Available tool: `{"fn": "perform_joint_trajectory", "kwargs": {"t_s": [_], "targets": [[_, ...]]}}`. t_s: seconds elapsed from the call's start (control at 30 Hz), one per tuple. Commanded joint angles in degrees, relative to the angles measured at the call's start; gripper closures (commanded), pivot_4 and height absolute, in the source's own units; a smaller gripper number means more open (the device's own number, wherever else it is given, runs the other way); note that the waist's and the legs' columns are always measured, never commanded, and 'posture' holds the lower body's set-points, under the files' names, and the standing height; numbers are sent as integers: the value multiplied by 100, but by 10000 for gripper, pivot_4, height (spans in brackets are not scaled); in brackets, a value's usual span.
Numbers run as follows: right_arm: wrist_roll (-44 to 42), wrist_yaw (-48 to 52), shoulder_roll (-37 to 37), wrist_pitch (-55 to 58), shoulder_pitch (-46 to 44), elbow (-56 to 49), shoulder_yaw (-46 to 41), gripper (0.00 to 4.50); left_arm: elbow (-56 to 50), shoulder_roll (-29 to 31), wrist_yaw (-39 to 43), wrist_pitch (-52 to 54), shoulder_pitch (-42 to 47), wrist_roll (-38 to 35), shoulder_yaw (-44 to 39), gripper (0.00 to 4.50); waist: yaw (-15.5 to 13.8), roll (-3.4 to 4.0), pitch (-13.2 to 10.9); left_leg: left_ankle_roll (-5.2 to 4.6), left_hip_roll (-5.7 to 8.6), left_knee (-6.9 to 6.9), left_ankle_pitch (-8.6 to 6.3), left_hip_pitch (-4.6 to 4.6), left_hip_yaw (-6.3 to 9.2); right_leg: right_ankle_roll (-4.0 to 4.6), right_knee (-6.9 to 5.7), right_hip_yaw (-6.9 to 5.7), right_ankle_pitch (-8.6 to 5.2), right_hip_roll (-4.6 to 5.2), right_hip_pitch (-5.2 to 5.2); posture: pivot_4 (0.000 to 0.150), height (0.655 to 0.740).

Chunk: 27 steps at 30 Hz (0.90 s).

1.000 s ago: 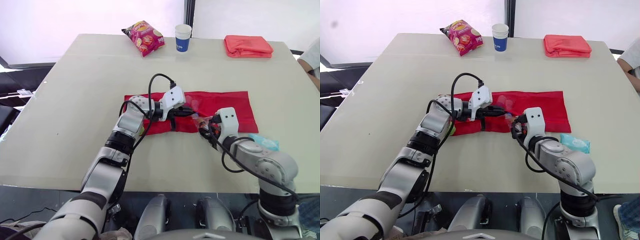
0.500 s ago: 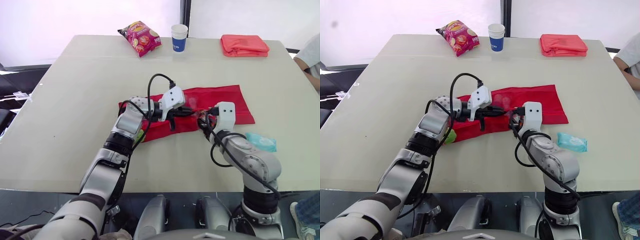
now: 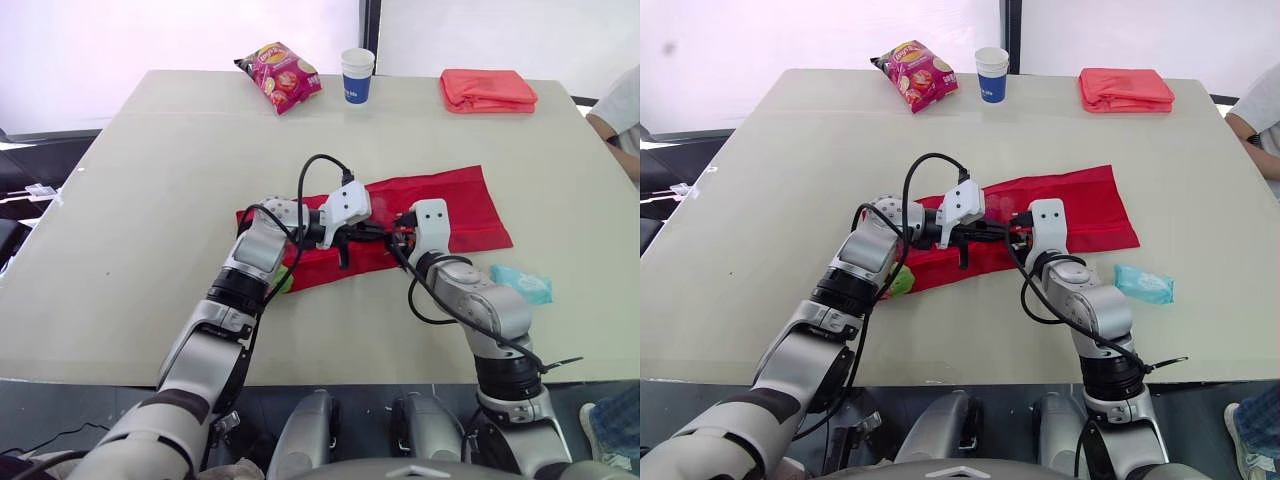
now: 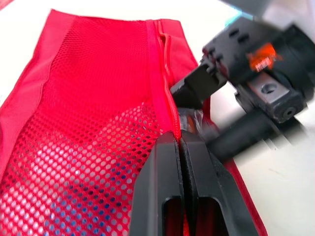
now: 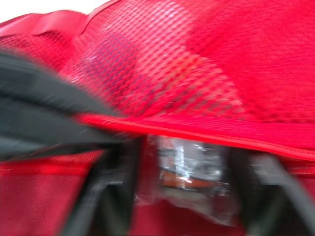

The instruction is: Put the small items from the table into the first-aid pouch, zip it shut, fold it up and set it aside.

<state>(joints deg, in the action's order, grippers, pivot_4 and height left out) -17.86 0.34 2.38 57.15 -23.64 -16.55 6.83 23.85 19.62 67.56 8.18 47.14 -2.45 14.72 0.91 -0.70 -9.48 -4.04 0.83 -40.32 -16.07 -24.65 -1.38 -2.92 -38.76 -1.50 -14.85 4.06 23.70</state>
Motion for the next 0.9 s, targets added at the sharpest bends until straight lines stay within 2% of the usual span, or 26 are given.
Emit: {"fn": "perform_joint_trajectory", "kwargs": {"t_s": [0.03, 0.2, 0.37, 0.4, 0.43, 0.5, 0.57, 0.6, 0.67, 0.9], "targets": [[-316, 341, 328, 236, 258, -1120, -288, 5044, -135, 19, 105, -63, -5, -32, 97, 45000, -19, 0, 0, 0, 0, 0, 0, -1, 0, 0, 0, 0, 0, 0, 0, 1500, 7395], [-1025, 1067, 1239, 1101, 911, -2451, -529, 5044, -103, 18, 65, -72, 19, -34, 127, 45000, -23, 8, -1, -1, 0, 0, -1, -3, 1, 0, 17, 0, 0, 2, -1, 1500, 7395], [-1297, 1332, 1614, 1341, 1112, -2782, -557, 5044, -27, -8, 52, -108, 86, -37, 148, 45000, -7, 10, 1, -2, -3, 0, -1, 0, 0, 0, 14, 2, 0, -1, -3, 1500, 7395], [-1312, 1324, 1581, 1345, 1110, -2735, -512, 10004, -22, -13, 56, -117, 93, -35, 155, 45000, -10, 10, 1, -2, -4, 0, -1, 0, 0, 0, 14, 3, 0, -2, -3, 1500, 7395], [-1315, 1332, 1561, 1329, 1091, -2682, -446, 12675, -17, -20, 56, -117, 103, -35, 158, 45000, -15, 10, 0, -2, -4, 0, -1, 0, 0, 0, 15, 2, 0, -2, -3, 1500, 7395], [-1256, 1286, 1459, 1263, 1023, -2526, -320, 20757, -18, -30, 55, -106, 120, -35, 159, 45000, -17, 10, 1, -3, -2, 0, -1, -1, -1, 0, 15, 2, 0, 0, -3, 1500, 7395], [-1119, 1255, 1404, 1136, 953, -2275, -158, 30587, -31, -32, 64, -91, 132, -40, 160, 45000, -16, 10, 1, -3, -2, 0, -1, -1, -1, 0, 16, 2, 0, 0, -3, 1500, 7395], [-1026, 1249, 1419, 1059, 924, -2154, -58, 37145, -41, -30, 74, -90, 132, -41, 162, 45000, -16, 10, 1, -2, -2, 0, -1, -1, 0, 0, 15, 2, 0, 0, -3, 1500, 7395], [-849, 1214, 1434, 885, 854, -1922, 91, 44325, -62, -20, 94, -92, 125, -43, 165, 45000, -20, 10, 1, -2, -1, 0, -1, -1, -1, 0, 15, 1, 0, 0, -3, 1500, 7395], [-8, 1017, 1379, -145, 314, -890, 349, 44325, -264, 8, 152, -60, -5, -38, 218, 45000, -14, 10, 1, -1, -1, 0, -1, -1, -1, 0, 15, 1, 0, 0, -2, 1500, 7395]]}}
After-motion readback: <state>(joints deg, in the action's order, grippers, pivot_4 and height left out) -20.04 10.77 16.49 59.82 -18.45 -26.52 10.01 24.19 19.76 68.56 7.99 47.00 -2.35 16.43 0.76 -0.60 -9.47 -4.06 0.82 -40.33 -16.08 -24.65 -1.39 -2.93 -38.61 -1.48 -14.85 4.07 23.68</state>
